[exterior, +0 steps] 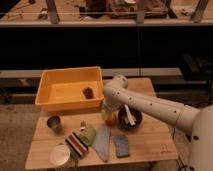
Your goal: Place apple in table surface
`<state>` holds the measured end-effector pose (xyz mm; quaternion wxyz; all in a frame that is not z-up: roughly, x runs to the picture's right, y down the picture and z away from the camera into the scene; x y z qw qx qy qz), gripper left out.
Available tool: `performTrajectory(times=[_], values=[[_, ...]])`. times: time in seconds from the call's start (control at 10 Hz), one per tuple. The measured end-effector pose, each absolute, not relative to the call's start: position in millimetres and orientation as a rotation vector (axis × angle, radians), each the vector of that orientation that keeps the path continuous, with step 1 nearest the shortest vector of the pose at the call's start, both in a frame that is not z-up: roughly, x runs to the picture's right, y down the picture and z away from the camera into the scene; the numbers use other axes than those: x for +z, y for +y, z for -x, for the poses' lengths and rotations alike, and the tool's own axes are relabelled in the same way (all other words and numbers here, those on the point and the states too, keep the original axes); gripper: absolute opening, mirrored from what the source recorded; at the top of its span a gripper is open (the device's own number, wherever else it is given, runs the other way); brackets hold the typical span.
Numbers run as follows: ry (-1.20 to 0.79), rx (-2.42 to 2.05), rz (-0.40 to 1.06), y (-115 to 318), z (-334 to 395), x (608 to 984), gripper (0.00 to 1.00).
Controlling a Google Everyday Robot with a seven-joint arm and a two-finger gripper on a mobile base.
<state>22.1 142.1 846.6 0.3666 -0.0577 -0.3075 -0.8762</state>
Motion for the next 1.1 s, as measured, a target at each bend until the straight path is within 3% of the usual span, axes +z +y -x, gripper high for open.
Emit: performTrajectory(times=[0.3, 1.1], values=[[-0.795, -2.243, 0.124, 141.7, -20.8, 842.5, 0.14], [-0.728, -2.163, -0.058, 90.6, -43.6, 795.9, 0.14]])
